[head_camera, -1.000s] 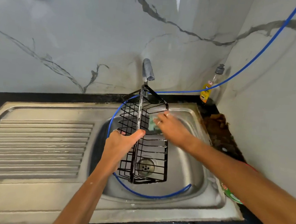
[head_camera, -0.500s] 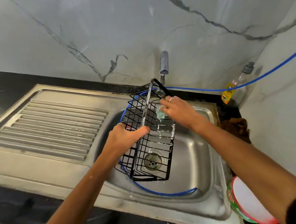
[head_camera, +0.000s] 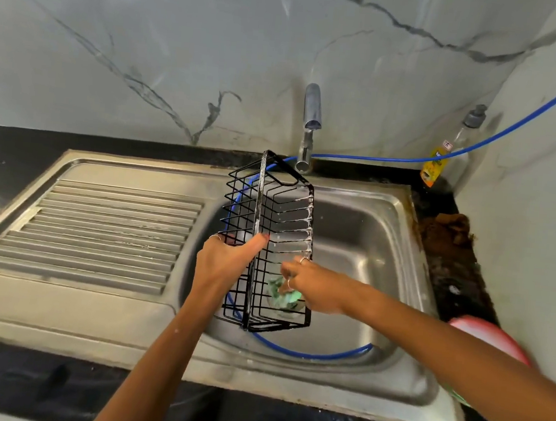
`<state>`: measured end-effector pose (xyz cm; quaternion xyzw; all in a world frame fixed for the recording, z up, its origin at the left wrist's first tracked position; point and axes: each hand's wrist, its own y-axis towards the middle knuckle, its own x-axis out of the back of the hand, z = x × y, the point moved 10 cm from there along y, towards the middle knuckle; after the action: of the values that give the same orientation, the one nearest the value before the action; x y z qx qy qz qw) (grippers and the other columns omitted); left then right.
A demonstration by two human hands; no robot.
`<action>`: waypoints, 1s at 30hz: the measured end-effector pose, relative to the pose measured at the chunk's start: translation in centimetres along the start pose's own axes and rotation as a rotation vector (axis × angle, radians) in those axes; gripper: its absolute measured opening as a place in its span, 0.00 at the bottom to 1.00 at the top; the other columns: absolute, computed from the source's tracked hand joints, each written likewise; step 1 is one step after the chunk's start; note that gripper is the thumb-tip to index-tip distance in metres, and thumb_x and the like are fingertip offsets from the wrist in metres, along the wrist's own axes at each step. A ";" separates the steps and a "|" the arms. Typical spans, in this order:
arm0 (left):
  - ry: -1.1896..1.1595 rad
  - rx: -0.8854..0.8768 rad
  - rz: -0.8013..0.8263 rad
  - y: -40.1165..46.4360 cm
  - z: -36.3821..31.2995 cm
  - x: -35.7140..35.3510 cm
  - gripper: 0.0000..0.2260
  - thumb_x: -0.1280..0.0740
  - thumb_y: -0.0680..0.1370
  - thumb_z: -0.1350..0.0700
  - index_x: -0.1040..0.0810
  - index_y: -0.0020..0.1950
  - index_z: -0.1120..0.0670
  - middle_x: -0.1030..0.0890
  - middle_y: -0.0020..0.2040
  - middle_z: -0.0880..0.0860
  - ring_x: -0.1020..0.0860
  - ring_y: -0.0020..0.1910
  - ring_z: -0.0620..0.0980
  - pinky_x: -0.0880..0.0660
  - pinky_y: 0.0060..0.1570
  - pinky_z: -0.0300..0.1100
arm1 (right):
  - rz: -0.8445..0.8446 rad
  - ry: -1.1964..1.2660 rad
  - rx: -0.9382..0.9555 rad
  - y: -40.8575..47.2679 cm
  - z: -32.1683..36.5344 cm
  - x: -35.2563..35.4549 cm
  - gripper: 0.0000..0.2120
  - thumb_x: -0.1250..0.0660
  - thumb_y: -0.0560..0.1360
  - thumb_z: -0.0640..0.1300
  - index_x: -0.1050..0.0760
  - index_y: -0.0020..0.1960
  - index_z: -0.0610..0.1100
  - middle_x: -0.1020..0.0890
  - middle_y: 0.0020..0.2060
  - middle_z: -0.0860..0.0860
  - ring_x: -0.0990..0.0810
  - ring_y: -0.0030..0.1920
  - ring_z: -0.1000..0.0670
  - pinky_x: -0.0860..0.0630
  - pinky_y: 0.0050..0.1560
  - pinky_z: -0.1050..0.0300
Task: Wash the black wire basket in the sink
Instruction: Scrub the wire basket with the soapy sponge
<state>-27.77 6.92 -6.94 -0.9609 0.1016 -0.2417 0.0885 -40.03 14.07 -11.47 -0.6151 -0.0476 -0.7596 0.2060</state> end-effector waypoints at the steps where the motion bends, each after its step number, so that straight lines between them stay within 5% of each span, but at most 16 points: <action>1: -0.015 -0.003 -0.011 0.1 0.0 0.1 0.24 0.31 0.59 0.31 0.25 0.35 0.52 0.21 0.37 0.51 0.19 0.43 0.56 0.20 0.49 0.55 | 0.002 0.044 -0.016 -0.2 0.0 0.1 0.17 0.36 0.74 0.35 0.24 0.63 0.39 0.28 0.52 0.47 0.32 0.56 0.47 0.30 0.58 0.52; 8: -0.171 -0.037 -0.097 0.2 0.0 1.9 0.17 0.31 0.64 0.37 0.28 0.27 0.49 0.30 0.23 0.44 0.29 0.31 0.52 0.30 0.38 0.47 | -0.089 0.439 -0.357 -1.1 2.0 0.3 0.13 0.42 0.79 0.39 0.20 0.54 0.38 0.23 0.46 0.44 0.24 0.54 0.42 0.27 0.52 0.54; 14: -0.175 -0.139 -0.120 -0.3 -1.5 2.5 0.16 0.31 0.67 0.40 0.25 0.34 0.53 0.25 0.30 0.48 0.28 0.33 0.51 0.31 0.38 0.44 | -0.220 0.713 -0.283 0.5 7.5 3.6 0.08 0.41 0.75 0.33 0.24 0.42 0.38 0.25 0.41 0.50 0.25 0.44 0.50 0.27 0.46 0.58; 18: -0.188 -0.165 -0.089 0.4 -1.7 2.7 0.27 0.32 0.61 0.34 0.23 0.43 0.57 0.22 0.37 0.50 0.25 0.37 0.50 0.29 0.40 0.44 | -0.199 0.504 -0.171 -0.9 6.3 3.6 0.11 0.41 0.74 0.30 0.22 0.52 0.37 0.25 0.51 0.48 0.29 0.56 0.51 0.33 0.58 0.60; 22: -0.272 -0.196 -0.084 0.3 -2.1 3.1 0.27 0.33 0.62 0.35 0.20 0.45 0.57 0.17 0.41 0.54 0.20 0.45 0.56 0.23 0.51 0.52 | -0.255 0.242 -0.295 -1.9 0.6 3.4 0.12 0.38 0.73 0.32 0.20 0.52 0.39 0.25 0.49 0.47 0.31 0.55 0.45 0.34 0.57 0.52; 27: -0.357 -0.143 -0.132 0.5 -1.9 3.8 0.22 0.32 0.65 0.35 0.19 0.44 0.53 0.16 0.42 0.52 0.19 0.46 0.55 0.23 0.55 0.56 | -0.502 0.423 -0.461 -3.0 3.2 4.8 0.12 0.42 0.76 0.32 0.21 0.54 0.38 0.27 0.49 0.46 0.30 0.53 0.47 0.34 0.51 0.63; 30: -0.367 -0.134 -0.173 0.4 -2.0 4.1 0.15 0.29 0.69 0.40 0.21 0.38 0.52 0.19 0.37 0.50 0.20 0.40 0.53 0.23 0.49 0.52 | -0.647 0.569 -0.298 -3.6 9.7 6.2 0.10 0.42 0.79 0.35 0.25 0.55 0.41 0.29 0.53 0.51 0.31 0.54 0.53 0.33 0.55 0.65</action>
<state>-25.26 5.35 -3.51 -0.9977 0.0167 -0.0622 0.0204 -33.49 18.91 -2.57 -0.3584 -0.0689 -0.9222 -0.1277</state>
